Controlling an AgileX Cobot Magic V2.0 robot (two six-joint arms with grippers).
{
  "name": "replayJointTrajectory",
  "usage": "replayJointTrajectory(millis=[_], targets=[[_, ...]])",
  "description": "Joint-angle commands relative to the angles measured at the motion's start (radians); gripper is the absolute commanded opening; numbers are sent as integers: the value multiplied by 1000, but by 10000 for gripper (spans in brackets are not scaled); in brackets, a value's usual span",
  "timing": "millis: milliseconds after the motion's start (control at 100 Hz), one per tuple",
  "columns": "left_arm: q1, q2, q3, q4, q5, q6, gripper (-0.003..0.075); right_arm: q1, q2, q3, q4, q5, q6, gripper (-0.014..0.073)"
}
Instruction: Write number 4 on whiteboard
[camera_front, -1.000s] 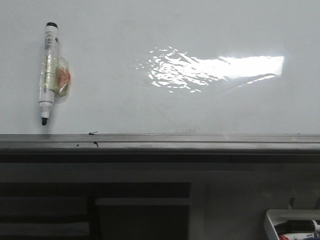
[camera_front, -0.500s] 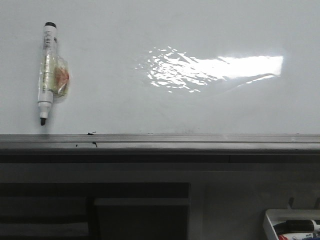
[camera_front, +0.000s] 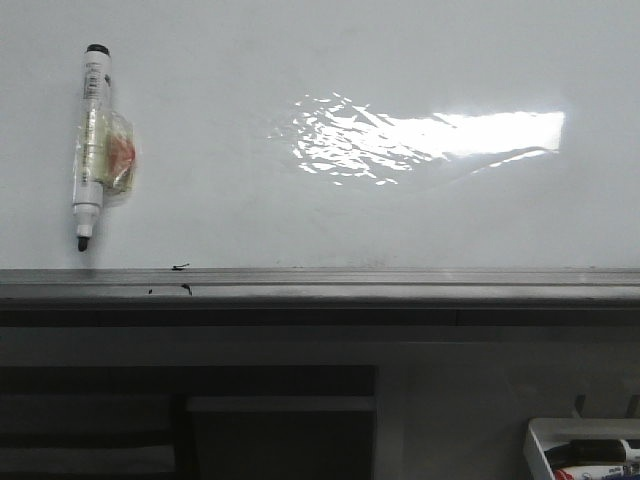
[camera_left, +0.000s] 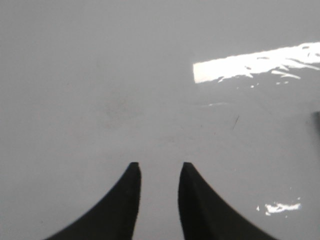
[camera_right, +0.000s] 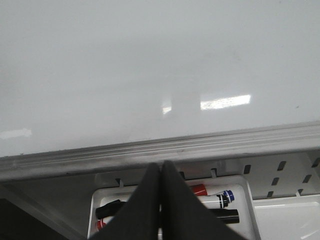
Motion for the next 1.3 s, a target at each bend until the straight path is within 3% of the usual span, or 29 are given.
replayJointTrajectory(millis=[0, 60, 150, 410, 530, 770, 860, 1080, 1290], targets=[[1, 19, -19, -37, -150, -8, 342, -5, 15, -35, 2, -85, -10, -61], [1, 19, -2, -71, -221, -8, 386, -5, 15, -35, 2, -97, -10, -61], [1, 21, 23, -102, -297, -8, 386, -5, 15, -35, 2, -126, -10, -61], [-34, 130, 23, -102, -291, -8, 388, -1, 15, -35, 2, -124, -10, -61], [-129, 239, 5, -102, -309, -8, 389, -1, 15, -35, 2, -116, -10, -61], [-431, 466, -45, -105, -449, -32, 389, -1, 15, -35, 0, -126, -10, -61], [-507, 560, -73, -178, -461, -32, 389, -1, 15, -35, 0, -124, -10, -61], [-600, 755, -149, -275, -466, -32, 389, -1, 15, -35, 0, -128, -10, -61], [-607, 851, -186, -324, -464, -32, 389, -1, 15, -35, 0, -128, -10, -61]])
